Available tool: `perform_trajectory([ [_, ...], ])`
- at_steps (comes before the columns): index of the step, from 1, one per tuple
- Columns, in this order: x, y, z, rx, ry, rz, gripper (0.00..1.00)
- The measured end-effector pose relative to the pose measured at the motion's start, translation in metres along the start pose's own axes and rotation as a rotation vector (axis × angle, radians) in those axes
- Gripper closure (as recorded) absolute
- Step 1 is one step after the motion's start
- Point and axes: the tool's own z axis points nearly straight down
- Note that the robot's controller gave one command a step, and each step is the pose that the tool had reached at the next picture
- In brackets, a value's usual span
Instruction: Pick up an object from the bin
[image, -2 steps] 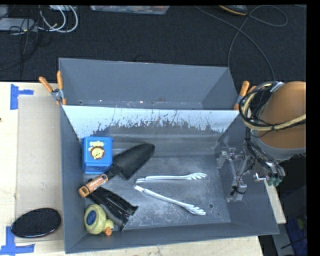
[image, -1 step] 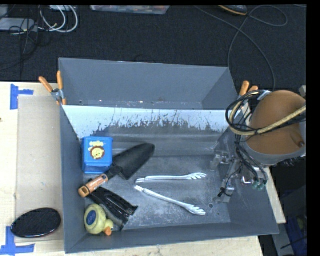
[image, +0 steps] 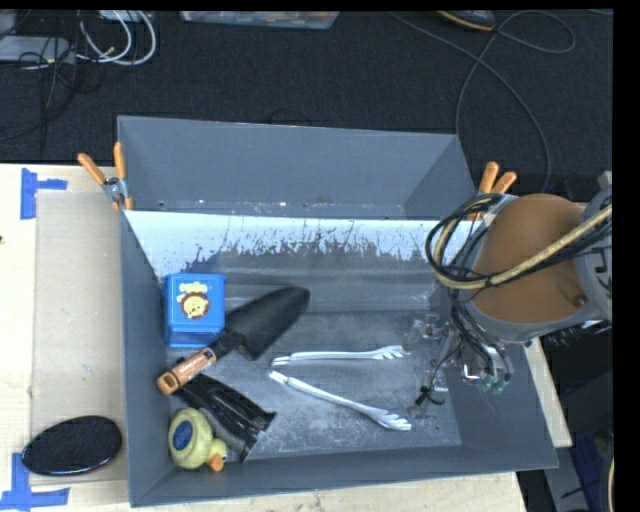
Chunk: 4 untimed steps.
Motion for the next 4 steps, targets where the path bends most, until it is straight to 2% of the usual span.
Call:
perform_trajectory([
  [1,0.018,0.023,0.011,-0.004,0.0,-0.019,0.0],
  [2,0.027,0.046,0.073,-0.003,-0.001,0.16,0.0],
  [3,0.004,0.058,0.096,0.0,-0.006,0.048,1.0],
  [4,0.004,0.058,0.096,0.0,-0.007,0.048,1.0],
])
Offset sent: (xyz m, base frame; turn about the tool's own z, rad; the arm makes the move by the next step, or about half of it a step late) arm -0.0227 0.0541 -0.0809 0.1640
